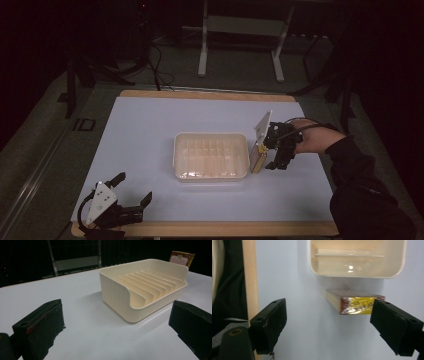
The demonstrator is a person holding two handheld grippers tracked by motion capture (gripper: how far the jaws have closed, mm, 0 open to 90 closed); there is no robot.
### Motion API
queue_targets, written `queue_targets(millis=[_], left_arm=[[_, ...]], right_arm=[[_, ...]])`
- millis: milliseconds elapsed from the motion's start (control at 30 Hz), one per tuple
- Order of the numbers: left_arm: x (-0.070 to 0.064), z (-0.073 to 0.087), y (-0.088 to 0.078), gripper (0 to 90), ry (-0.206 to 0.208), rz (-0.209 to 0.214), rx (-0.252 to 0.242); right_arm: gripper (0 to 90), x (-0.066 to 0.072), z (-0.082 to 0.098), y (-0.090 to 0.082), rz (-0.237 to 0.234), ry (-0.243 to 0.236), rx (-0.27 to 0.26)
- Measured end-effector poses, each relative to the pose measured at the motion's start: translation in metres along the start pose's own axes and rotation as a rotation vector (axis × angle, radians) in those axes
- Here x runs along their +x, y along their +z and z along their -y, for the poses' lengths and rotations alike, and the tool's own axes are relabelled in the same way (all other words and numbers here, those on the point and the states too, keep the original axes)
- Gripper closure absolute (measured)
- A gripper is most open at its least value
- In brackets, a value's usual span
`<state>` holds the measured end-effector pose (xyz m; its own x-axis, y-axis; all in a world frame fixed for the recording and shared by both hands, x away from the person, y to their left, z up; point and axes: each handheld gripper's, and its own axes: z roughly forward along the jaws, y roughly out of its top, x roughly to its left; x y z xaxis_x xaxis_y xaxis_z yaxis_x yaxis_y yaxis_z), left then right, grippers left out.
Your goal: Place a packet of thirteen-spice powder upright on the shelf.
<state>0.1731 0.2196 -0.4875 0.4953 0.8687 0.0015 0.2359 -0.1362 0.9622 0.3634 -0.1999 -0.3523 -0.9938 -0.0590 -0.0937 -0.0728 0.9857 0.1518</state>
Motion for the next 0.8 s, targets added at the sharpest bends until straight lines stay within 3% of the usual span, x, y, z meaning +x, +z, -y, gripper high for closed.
queue_targets(millis=[300, 433, 567, 800], left_arm=[[0.000, 0.000, 0.000, 0.1, -0.009, 0.002, -0.003], [0.000, 0.000, -0.001, 0.1, -0.015, -0.003, -0.011], [0.001, 0.000, 0.000, 0.1, -0.022, -0.002, -0.010], [0.001, 0.000, 0.001, 0.1, -0.029, 0.004, -0.003]], right_arm=[[13.8, -0.024, 0.004, 0.012, -0.016, 0.053, -0.016], [13.7, -0.030, 0.004, 0.020, 0.001, 0.045, -0.008], [13.6, -0.037, 0.005, 0.027, -0.021, 0.052, 0.000], [16.3, -0.043, 0.008, 0.043, -0.038, 0.019, 0.019]])
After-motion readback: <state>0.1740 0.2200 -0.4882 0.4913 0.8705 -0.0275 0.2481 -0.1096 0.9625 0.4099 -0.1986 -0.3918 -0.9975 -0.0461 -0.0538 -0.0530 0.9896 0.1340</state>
